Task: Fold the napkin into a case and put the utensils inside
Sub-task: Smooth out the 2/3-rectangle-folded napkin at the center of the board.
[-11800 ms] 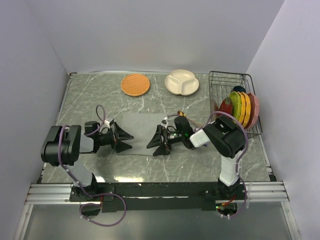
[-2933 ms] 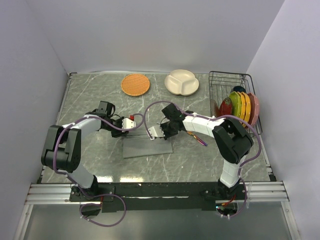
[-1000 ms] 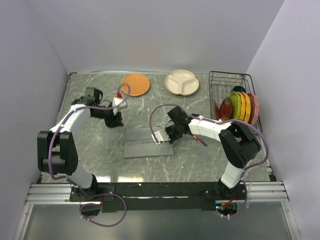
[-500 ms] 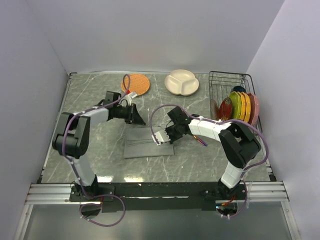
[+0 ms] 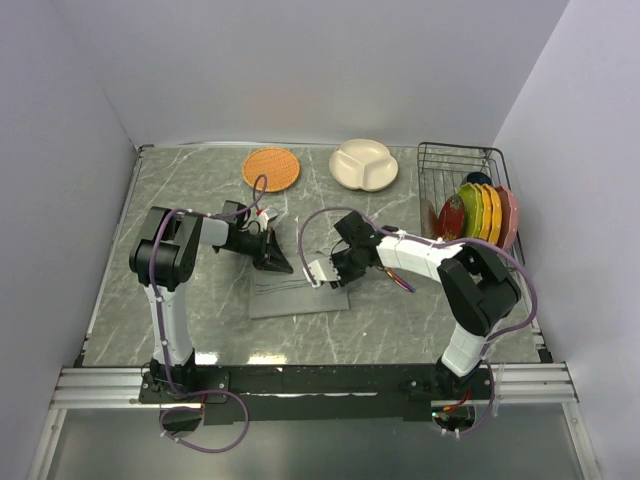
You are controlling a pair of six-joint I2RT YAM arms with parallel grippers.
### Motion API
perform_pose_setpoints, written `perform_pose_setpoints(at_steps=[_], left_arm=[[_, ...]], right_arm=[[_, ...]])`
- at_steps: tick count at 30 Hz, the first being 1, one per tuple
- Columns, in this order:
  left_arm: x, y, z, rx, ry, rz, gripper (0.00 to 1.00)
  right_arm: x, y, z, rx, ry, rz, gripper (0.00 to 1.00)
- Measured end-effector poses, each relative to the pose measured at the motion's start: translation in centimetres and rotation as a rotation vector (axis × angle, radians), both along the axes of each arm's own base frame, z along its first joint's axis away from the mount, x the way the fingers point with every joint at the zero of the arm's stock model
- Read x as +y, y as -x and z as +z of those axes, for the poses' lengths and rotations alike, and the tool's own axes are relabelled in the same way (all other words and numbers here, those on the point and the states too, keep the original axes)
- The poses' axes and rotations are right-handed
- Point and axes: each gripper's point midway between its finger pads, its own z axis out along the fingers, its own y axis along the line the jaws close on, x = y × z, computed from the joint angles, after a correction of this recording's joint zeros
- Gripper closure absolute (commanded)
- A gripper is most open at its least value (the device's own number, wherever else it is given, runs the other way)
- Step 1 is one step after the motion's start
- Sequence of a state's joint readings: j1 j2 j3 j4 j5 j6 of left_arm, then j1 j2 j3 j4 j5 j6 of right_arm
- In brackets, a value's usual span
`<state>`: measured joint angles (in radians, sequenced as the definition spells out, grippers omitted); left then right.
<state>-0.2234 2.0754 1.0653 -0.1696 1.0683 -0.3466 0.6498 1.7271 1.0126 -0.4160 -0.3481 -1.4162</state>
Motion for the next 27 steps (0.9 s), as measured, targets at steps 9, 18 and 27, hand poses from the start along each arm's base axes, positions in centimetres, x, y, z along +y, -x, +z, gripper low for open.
perform_pose_setpoints(at_steps=[9, 18, 27], left_arm=[[0.1, 0.1, -0.1, 0.006, -0.009, -0.002, 0.99], [0.1, 0.2, -0.1, 0.008, -0.013, -0.007, 0.98], [0.1, 0.2, -0.1, 0.004, -0.014, -0.01, 0.98]], right_arm=[[1.3, -5.2, 11.9, 0.138, -0.232, -0.349, 0.26], [2.1, -8.6, 14.3, 0.549, -0.469, -0.841, 0.47], [2.1, -8.7, 5.7, 0.787, -0.309, -1.186, 0.48]])
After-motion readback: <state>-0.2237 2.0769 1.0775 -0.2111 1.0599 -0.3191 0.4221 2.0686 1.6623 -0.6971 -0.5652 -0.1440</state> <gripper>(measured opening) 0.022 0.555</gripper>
